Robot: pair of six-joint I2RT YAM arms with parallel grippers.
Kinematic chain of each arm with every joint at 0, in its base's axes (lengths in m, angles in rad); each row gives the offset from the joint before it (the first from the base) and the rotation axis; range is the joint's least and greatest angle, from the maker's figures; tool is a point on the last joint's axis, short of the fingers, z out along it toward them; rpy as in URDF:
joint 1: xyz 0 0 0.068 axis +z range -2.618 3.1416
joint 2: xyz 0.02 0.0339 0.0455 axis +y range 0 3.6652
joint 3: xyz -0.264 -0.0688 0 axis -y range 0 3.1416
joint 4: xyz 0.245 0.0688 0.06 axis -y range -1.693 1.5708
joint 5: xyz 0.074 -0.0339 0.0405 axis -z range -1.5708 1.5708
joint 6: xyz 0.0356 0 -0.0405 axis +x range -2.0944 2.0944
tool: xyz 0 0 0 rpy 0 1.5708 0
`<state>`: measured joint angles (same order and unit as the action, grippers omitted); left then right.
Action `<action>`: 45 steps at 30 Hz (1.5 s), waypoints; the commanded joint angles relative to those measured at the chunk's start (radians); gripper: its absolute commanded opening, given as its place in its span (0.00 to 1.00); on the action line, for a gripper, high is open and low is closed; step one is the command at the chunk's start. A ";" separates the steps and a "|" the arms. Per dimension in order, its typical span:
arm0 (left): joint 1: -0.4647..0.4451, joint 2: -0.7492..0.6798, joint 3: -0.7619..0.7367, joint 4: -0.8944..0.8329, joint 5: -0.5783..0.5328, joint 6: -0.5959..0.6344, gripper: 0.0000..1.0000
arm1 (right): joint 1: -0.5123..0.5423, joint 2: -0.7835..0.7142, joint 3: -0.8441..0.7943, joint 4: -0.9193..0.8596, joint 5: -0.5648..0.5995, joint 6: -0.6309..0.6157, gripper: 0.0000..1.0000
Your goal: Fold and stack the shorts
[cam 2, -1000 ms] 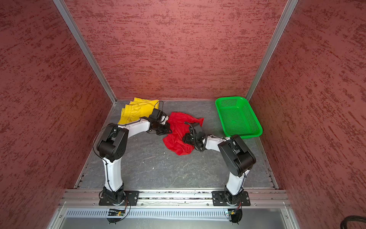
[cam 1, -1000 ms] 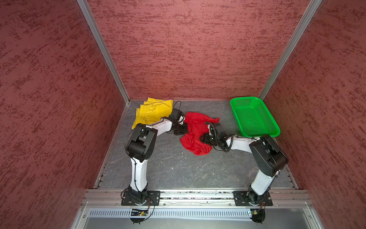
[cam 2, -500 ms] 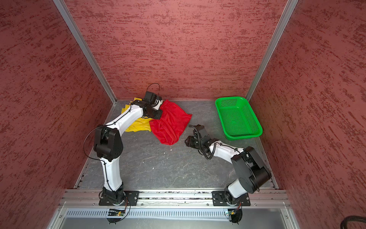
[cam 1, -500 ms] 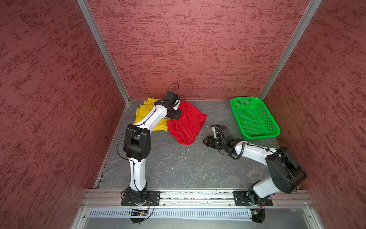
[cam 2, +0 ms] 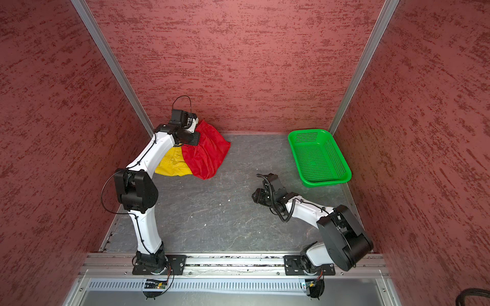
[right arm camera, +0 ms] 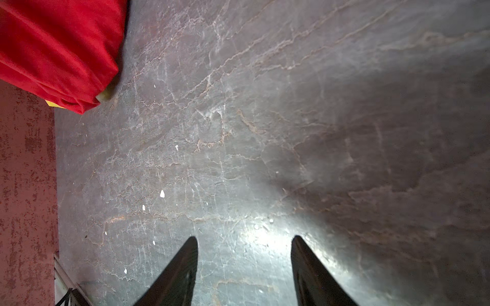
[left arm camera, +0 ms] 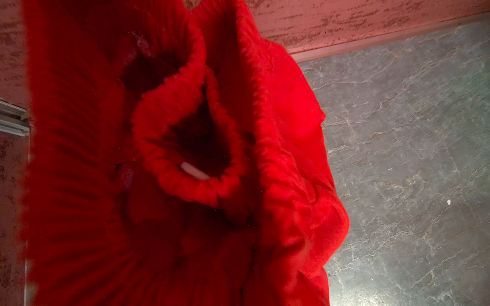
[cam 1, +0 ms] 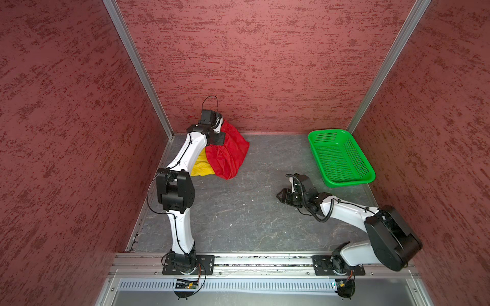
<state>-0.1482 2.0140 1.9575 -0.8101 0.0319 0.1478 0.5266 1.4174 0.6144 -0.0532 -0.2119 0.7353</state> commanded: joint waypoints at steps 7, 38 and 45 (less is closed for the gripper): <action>0.068 -0.047 0.055 0.037 0.012 0.007 0.00 | 0.002 -0.049 0.017 -0.028 0.046 0.006 0.58; 0.174 -0.608 -0.669 0.414 -0.168 -0.209 1.00 | -0.011 -0.236 0.162 -0.174 0.356 -0.224 0.84; 0.096 -0.967 -1.273 0.851 -0.249 -0.189 1.00 | -0.046 -0.417 -0.003 -0.008 0.646 -0.501 0.99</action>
<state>-0.0418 1.0760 0.8276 -0.1673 -0.1535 -0.0532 0.4965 1.0481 0.6952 -0.1364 0.2413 0.4099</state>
